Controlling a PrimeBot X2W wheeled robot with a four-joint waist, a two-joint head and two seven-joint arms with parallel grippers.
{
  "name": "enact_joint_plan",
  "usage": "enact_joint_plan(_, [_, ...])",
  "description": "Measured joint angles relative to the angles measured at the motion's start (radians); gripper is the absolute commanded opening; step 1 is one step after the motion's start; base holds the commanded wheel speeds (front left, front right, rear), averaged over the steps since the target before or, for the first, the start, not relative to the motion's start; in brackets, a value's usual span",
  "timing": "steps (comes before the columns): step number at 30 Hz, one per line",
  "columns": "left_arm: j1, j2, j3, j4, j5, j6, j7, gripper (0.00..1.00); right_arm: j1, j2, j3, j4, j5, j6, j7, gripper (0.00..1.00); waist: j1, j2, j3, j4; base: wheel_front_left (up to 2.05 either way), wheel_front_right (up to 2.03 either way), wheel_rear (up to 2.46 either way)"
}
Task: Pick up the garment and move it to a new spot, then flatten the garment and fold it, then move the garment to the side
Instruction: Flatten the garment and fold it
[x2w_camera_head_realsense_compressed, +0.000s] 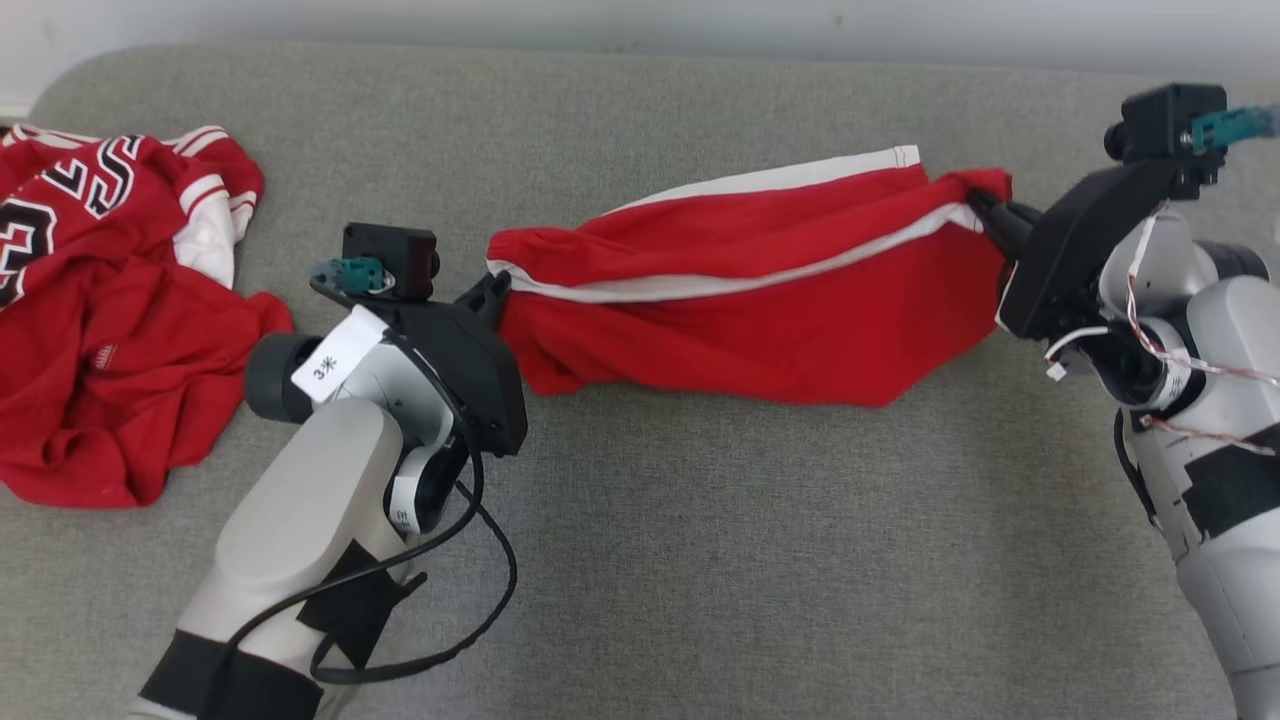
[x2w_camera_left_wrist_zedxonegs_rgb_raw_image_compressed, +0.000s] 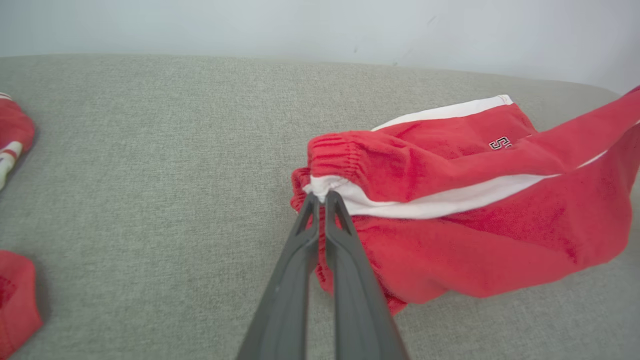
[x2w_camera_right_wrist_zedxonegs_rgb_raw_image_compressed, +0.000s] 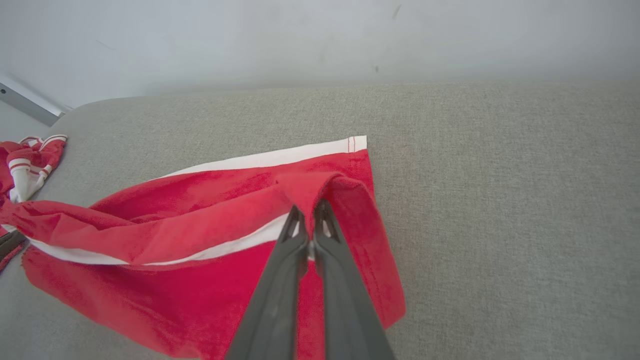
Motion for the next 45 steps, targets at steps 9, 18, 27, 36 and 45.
enact_joint_plan(9, [-0.033, -0.031, -0.004, 0.062, 0.001, 0.007, -0.019, 0.0, -0.076, 0.022, -0.014, 0.115, -0.015, -0.005, -0.068, 0.0, -0.0001, 0.0, 0.04, 0.021, 0.0, 0.0, 0.0])
enact_joint_plan(18, [-0.073, -0.039, -0.006, 0.124, 0.001, -0.003, -0.053, 0.17, -0.149, 0.053, -0.013, 0.246, -0.03, -0.003, -0.139, 0.0, -0.0002, 0.0, 0.048, 0.042, 0.0, 0.0, 0.0])
enact_joint_plan(27, [-0.088, -0.058, -0.026, 0.162, 0.001, -0.012, -0.089, 1.0, -0.182, 0.073, -0.032, 0.319, -0.03, -0.001, -0.232, 1.0, -0.0003, 0.0, 0.043, 0.047, 0.0, 0.0, 0.0])
enact_joint_plan(36, [-0.107, -0.063, -0.037, 0.204, 0.001, -0.03, -0.137, 1.0, -0.233, 0.058, -0.05, 0.382, -0.051, 0.002, -0.386, 1.0, -0.0003, -0.0001, 0.038, 0.067, 0.0, 0.0, 0.0])
enact_joint_plan(45, [-0.036, -0.063, -0.071, 0.248, -0.004, -0.102, -0.176, 1.0, -0.139, 0.004, -0.04, 0.451, -0.067, 0.033, -0.43, 1.0, -0.0003, -0.0001, -0.02, 0.075, 0.0, 0.0, 0.0])
